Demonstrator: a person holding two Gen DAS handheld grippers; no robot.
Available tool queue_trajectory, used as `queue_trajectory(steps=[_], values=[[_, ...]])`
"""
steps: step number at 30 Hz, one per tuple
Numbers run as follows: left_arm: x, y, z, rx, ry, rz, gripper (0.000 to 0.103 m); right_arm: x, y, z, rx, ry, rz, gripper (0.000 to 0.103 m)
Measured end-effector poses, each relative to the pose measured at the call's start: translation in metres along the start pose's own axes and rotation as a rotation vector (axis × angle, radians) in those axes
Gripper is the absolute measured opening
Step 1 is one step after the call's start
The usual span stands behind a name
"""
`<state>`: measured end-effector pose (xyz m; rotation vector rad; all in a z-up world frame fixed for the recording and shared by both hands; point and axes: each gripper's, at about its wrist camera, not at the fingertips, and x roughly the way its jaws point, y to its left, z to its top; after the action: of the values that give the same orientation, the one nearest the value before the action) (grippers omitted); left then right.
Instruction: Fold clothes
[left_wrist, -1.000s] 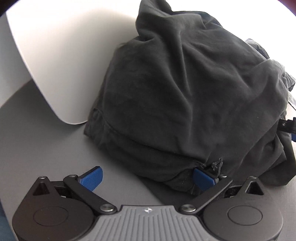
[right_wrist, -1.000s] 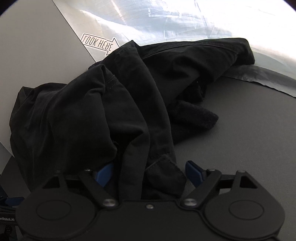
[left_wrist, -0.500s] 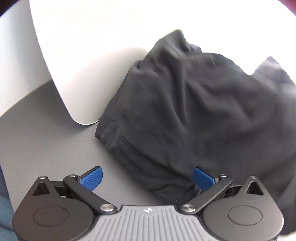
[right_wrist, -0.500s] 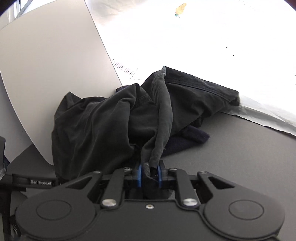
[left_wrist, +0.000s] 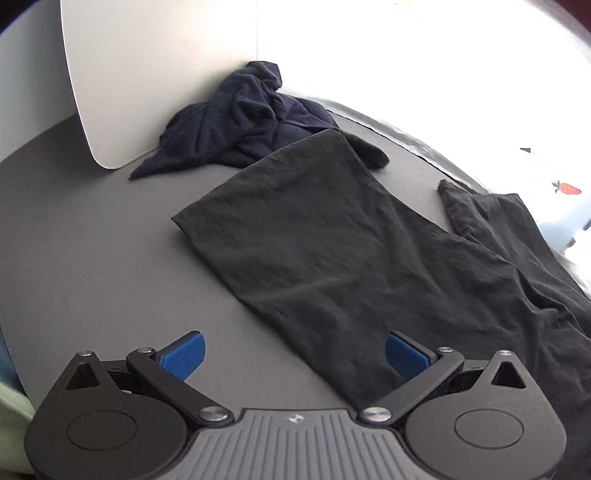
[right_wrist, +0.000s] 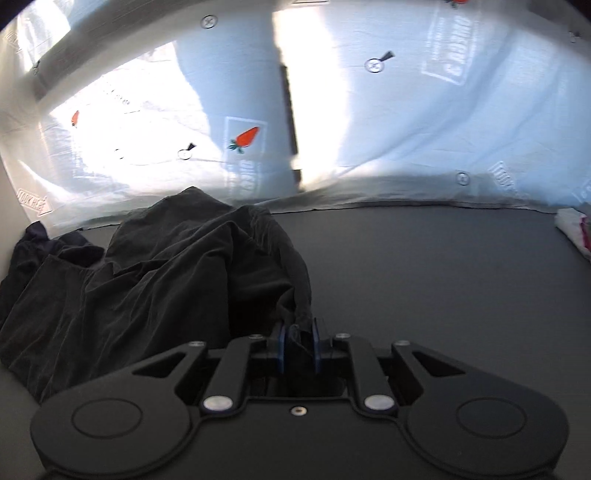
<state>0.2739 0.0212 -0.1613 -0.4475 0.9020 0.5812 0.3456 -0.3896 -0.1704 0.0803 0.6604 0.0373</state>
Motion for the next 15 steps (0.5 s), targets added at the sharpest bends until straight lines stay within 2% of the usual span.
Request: queue_trajectory(steps=[3, 5, 6, 9, 12, 15], values=[[0.001, -0.019, -0.029, 0.01, 0.033, -0.011, 0.103, -0.006, -0.055, -0.007, 0.02, -0.001, -0.147, 0.015], [0.008, -0.027, -0.039, 0.019, 0.056, -0.009, 0.103, -0.005, -0.085, -0.008, 0.022, 0.028, -0.191, 0.016], [0.011, -0.028, -0.041, 0.019, 0.065, -0.006, 0.103, -0.004, -0.093, -0.009, 0.03, 0.039, -0.195, 0.019], [0.02, -0.032, -0.046, 0.019, 0.087, 0.003, 0.103, -0.001, -0.102, -0.01, 0.052, 0.042, -0.205, 0.026], [0.023, -0.039, -0.047, 0.015, 0.101, 0.005, 0.103, 0.005, -0.099, -0.01, 0.087, 0.033, -0.264, 0.045], [0.037, -0.041, -0.036, 0.013, 0.118, 0.012, 0.103, 0.008, -0.109, -0.013, 0.205, 0.052, -0.266, 0.05]])
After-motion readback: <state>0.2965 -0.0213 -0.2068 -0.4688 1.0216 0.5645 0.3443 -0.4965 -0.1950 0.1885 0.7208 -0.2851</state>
